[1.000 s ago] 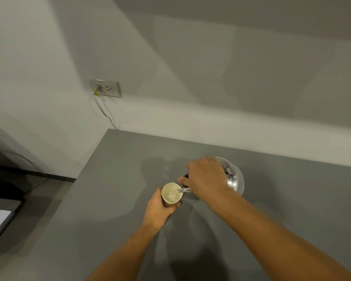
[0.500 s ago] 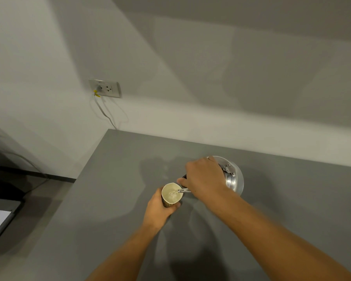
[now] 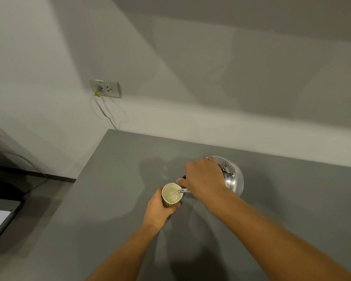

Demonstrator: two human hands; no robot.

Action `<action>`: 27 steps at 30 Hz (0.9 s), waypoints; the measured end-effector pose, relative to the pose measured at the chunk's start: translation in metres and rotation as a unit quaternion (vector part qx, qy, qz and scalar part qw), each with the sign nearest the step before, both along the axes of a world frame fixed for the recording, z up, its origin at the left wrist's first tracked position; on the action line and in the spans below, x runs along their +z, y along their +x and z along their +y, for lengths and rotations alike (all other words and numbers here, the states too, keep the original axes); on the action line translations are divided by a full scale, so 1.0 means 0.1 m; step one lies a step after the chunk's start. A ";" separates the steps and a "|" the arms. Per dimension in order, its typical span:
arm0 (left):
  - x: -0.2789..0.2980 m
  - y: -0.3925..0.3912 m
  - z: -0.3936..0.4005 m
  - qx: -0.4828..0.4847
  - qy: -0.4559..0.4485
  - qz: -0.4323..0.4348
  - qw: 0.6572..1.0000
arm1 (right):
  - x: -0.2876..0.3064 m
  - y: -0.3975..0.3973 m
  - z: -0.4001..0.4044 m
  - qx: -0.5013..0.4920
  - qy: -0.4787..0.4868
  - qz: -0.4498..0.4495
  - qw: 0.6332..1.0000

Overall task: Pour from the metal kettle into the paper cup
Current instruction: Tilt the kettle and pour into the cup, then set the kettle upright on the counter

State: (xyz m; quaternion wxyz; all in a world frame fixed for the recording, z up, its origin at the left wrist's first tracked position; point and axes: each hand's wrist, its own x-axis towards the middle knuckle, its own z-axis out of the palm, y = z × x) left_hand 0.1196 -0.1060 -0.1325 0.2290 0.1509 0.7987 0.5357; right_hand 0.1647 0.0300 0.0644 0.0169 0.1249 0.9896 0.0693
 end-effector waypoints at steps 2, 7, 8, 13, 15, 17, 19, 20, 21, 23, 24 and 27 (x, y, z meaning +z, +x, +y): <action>0.00 0.00 0.00 -0.001 0.001 0.001 1.000 | -0.01 0.00 0.01 -0.001 -0.004 -0.002 1.000; 0.00 -0.01 0.01 0.000 -0.004 -0.002 1.000 | -0.02 0.01 0.02 0.001 -0.007 0.000 1.000; 0.00 -0.01 0.01 0.000 -0.006 -0.001 1.000 | -0.02 0.01 0.02 0.002 -0.007 0.000 1.000; 0.00 0.00 0.01 -0.002 -0.013 -0.002 1.000 | -0.03 0.02 0.03 0.007 -0.009 0.000 1.000; 0.00 0.00 0.00 -0.003 -0.012 -0.002 1.000 | -0.02 0.03 0.03 0.006 -0.012 0.005 1.000; -0.01 -0.01 0.00 -0.002 -0.010 -0.001 1.000 | -0.02 0.04 0.06 -0.002 -0.017 0.010 1.000; -0.01 -0.01 0.01 0.001 -0.013 0.002 1.000 | 0.00 0.06 0.11 -0.025 -0.045 0.022 0.998; 0.00 0.00 0.01 0.002 -0.015 0.005 1.000 | 0.01 0.08 0.15 -0.041 -0.064 0.026 0.997; 0.00 0.00 0.01 0.002 -0.018 0.007 1.000 | 0.02 0.10 0.18 -0.057 -0.082 0.028 0.995; 0.01 0.00 0.01 0.001 -0.021 0.010 1.000 | 0.04 0.13 0.25 -0.083 -0.114 0.025 0.990; 0.02 0.00 0.01 0.000 -0.022 0.011 1.000 | 0.04 0.14 0.30 -0.092 -0.127 0.024 0.987; 0.02 -0.01 0.01 -0.001 -0.020 0.012 1.000 | -0.01 0.18 0.42 -0.115 -0.171 0.026 0.978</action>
